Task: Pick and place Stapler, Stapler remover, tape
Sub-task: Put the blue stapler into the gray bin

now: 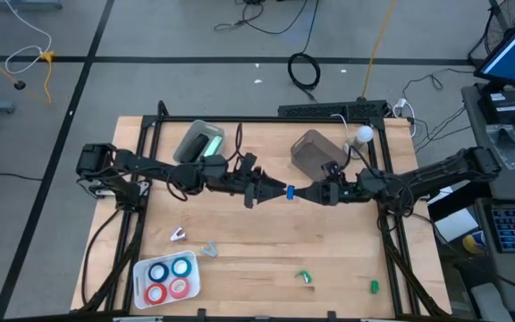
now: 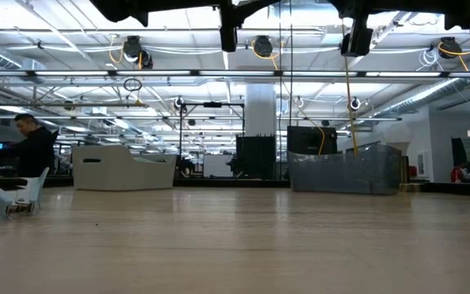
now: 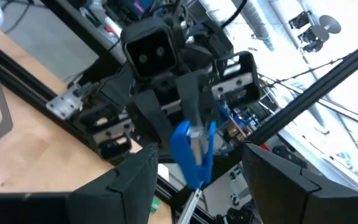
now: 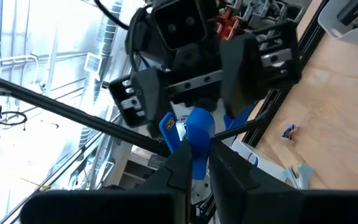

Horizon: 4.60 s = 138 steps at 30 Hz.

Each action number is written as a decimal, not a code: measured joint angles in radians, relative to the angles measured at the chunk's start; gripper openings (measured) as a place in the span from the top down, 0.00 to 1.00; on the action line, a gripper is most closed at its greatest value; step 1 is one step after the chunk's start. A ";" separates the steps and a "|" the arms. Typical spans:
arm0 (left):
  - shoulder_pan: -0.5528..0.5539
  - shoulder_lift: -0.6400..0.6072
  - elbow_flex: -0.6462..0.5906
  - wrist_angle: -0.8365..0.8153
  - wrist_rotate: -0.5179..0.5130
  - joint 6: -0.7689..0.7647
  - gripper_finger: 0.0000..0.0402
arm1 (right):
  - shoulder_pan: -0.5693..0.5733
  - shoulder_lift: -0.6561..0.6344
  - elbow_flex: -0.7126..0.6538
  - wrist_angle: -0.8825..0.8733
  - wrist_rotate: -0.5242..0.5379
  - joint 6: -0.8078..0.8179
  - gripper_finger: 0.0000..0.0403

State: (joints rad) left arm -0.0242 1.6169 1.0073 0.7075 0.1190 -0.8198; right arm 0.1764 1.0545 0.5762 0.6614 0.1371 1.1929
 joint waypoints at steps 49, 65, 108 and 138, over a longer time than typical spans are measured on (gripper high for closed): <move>0.013 0.000 0.001 -0.004 0.011 0.014 0.72 | -0.033 0.133 0.000 0.191 -0.008 0.021 0.91; 0.020 0.000 0.001 0.004 0.038 0.008 0.75 | -0.002 0.126 0.000 0.188 -0.011 -0.033 0.74; 0.484 -0.221 0.000 -1.581 -0.394 0.407 0.75 | 0.115 0.060 0.000 0.089 -0.003 -0.143 0.79; 0.525 0.065 0.000 -1.595 -0.382 0.388 0.72 | 0.115 0.060 0.000 0.098 -0.002 -0.157 0.79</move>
State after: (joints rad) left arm 0.5011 1.6817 1.0077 -0.8879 -0.2630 -0.4318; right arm 0.2913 1.1141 0.5758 0.7589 0.1356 1.0355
